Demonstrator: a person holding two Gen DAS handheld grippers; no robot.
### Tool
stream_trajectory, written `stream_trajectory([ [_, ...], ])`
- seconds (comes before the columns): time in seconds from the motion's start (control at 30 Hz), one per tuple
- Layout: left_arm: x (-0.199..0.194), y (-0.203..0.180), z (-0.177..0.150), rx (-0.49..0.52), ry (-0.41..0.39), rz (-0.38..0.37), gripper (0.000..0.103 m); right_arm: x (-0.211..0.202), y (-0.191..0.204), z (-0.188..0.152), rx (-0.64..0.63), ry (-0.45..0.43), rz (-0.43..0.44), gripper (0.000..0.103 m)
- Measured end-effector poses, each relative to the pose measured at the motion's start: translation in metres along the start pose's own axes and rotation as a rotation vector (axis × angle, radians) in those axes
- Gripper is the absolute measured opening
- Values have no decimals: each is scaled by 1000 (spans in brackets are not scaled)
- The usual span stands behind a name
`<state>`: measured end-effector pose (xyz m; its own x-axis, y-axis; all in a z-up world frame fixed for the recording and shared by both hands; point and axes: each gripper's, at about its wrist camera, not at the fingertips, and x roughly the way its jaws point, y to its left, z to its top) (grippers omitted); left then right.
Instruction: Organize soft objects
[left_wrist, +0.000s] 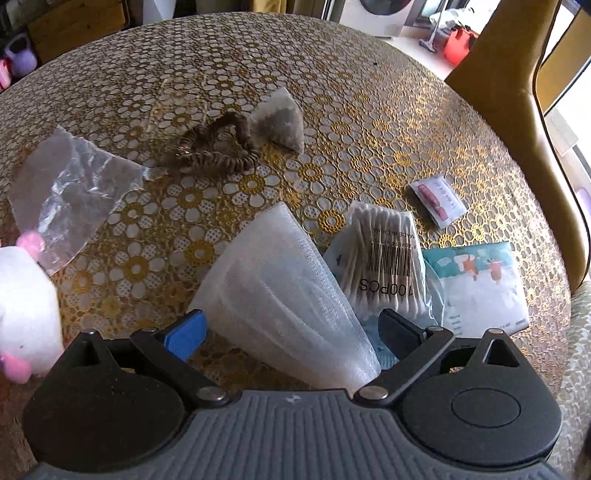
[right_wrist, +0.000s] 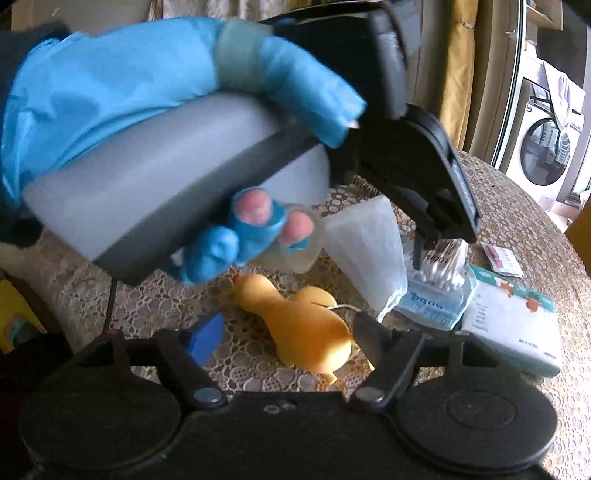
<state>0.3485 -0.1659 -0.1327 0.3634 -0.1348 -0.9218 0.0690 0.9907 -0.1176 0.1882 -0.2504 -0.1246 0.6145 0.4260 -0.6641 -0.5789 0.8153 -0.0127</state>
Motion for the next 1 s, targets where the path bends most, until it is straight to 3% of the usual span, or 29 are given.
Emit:
stream_trajectory([
  [0.27,10,-1,-2,10,4,-4,96,9,3,-3,-38,6,-35,71],
  [0.43,5,5,-2,-1,-18,-5,76,15,9,-6,-72,10,-67,66],
  [0.53,1,9,-2,-13,-29,-14,66,18,11,-10,-79,4,-92,55],
  [0.7,-2,15,-3,-22,-39,-48,38,16,8,-11,-63,-9,-116,37],
  [0.9,-6,20,-10,-26,-52,-61,22,5,12,-11,-34,-31,-105,29],
  [1.0,-12,27,-14,-24,-68,-81,21,-8,13,-9,-27,-63,-80,28],
])
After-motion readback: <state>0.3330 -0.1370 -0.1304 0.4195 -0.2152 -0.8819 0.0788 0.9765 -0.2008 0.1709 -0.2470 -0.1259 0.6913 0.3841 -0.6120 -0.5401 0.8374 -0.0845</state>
